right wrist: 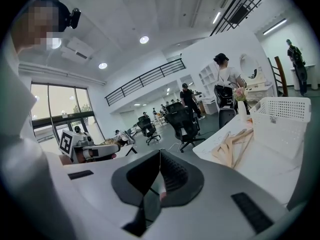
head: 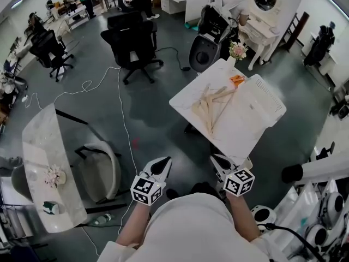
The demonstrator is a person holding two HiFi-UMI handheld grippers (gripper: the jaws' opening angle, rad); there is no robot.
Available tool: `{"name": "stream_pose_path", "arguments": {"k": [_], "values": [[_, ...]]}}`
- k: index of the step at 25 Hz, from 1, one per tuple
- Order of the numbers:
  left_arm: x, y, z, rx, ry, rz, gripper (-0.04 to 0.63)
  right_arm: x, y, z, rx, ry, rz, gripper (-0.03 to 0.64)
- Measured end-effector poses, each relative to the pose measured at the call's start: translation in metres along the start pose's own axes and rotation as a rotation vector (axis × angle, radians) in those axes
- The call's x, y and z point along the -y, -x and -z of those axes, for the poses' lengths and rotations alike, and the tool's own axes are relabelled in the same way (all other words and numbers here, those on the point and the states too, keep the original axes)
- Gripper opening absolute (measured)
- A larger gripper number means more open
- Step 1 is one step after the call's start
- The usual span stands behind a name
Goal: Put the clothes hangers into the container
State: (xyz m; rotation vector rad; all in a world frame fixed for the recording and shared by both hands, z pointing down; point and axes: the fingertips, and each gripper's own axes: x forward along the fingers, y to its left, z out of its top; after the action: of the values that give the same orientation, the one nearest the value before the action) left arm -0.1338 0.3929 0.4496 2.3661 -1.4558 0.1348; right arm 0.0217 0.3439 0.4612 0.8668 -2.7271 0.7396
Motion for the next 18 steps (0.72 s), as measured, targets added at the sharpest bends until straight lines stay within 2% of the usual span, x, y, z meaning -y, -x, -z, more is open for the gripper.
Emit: {"name": "stream_pose_path", "arguments": {"k": [9, 18], "values": [[-0.014, -0.003, 0.003, -0.009, 0.013, 0.015, 0.002, -0.001, -0.009, -0.001, 0.000, -0.010, 0.020, 0.003], [-0.035, -0.038, -0.009, -0.019, 0.009, 0.012, 0.002, 0.034, -0.040, -0.018, -0.013, -0.018, 0.009, 0.003]]}}
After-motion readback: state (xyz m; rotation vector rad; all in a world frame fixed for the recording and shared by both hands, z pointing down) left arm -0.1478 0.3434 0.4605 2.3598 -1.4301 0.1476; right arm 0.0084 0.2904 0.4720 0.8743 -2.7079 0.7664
